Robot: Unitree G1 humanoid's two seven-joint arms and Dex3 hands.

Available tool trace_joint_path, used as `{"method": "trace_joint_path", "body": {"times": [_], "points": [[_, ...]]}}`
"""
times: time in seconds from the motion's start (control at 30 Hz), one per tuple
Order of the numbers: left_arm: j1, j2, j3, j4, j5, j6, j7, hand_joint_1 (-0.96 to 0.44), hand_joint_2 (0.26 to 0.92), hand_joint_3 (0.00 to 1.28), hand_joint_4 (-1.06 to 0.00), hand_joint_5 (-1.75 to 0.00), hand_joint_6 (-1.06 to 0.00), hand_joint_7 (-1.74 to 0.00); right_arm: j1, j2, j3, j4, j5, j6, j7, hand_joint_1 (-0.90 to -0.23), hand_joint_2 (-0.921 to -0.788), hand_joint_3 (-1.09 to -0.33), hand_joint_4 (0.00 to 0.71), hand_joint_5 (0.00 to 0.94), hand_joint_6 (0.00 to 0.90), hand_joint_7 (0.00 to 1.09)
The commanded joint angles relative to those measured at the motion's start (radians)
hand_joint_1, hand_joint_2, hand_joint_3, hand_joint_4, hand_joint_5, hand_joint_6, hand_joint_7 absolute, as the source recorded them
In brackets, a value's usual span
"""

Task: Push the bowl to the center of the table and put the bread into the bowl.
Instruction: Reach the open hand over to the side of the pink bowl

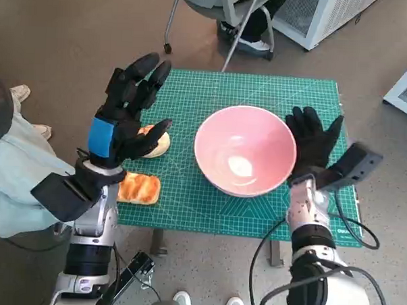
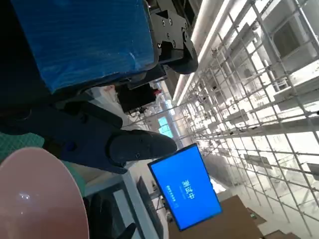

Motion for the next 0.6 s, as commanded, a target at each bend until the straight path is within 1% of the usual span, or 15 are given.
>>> {"method": "trace_joint_path", "body": {"times": [0.03,0.13,0.27,0.47,0.6], "points": [[0.013,0.011,0.006,-0.028,0.004,-0.002,0.01,-0.48,0.921,0.31,-0.34,0.0,-0.16,-0.53,-0.006,0.018,-0.013,0.016,0.011,0.028,-0.03,-0.472,-0.921,-0.825,0.197,0.007,0.021,0.63],[0.016,0.012,0.006,-0.03,0.003,-0.004,0.013,-0.48,0.921,0.31,-0.34,0.0,-0.16,-0.53,-0.01,0.021,-0.012,0.017,0.006,0.032,-0.039,-0.476,-0.921,-0.82,0.197,0.006,0.026,0.63],[0.021,0.013,0.006,-0.031,0.005,-0.006,0.017,-0.48,0.921,0.3,-0.34,0.0,-0.16,-0.52,-0.012,0.019,0.001,0.016,-0.011,0.034,-0.049,-0.477,-0.921,-0.821,0.196,0.005,0.034,0.63],[0.038,0.022,0.008,-0.04,0.014,-0.013,0.022,-0.48,0.921,0.31,-0.34,0.0,-0.17,-0.51,-0.014,-0.004,0.046,0.013,-0.06,0.026,-0.06,-0.48,-0.921,-0.851,0.196,0.004,0.022,0.63],[0.05,0.049,0.018,-0.046,0.021,-0.018,0.015,-0.48,0.921,0.3,-0.34,0.0,-0.18,-0.49,-0.019,-0.032,0.08,0.004,-0.093,-0.001,-0.052,-0.475,-0.921,-0.866,0.193,0.002,0.007,0.63]]}}
